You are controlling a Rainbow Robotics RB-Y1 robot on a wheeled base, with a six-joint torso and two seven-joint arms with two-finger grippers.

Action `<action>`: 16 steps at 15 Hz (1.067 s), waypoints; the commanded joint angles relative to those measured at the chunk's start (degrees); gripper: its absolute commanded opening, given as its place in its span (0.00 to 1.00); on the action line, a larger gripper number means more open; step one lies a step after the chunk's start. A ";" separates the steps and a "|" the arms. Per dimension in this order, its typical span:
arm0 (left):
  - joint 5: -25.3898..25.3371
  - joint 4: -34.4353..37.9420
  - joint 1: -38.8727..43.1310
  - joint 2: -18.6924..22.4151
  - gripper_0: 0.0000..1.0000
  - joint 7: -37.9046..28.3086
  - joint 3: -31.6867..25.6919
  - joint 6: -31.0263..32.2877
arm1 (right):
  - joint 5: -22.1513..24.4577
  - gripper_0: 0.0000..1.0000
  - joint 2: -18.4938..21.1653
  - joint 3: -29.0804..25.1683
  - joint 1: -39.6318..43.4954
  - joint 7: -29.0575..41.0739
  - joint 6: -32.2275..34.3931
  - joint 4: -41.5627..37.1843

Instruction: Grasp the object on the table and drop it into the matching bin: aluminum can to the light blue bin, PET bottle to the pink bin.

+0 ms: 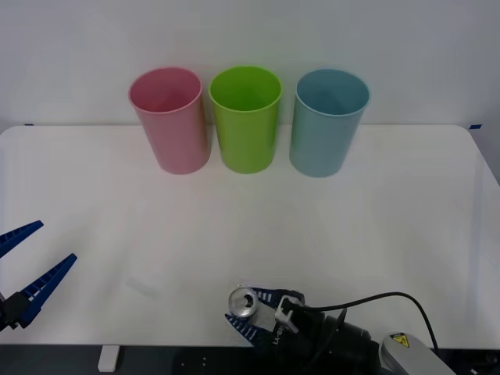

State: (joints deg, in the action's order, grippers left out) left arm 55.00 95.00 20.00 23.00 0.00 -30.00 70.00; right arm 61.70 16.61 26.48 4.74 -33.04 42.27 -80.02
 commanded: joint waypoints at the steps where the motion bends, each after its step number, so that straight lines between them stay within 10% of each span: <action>1: 0.00 0.00 0.00 0.00 1.00 0.00 0.00 0.00 | -0.08 0.00 0.00 -0.03 0.09 0.00 0.09 -0.05; 16: 0.00 0.00 0.00 0.00 1.00 0.00 0.00 0.00 | -3.95 0.00 0.44 -13.30 0.44 9.14 3.35 -6.11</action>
State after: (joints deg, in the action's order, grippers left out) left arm 55.00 95.00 20.00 23.00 0.00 -30.00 70.00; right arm 57.69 17.03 14.13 5.00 -25.48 45.59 -85.11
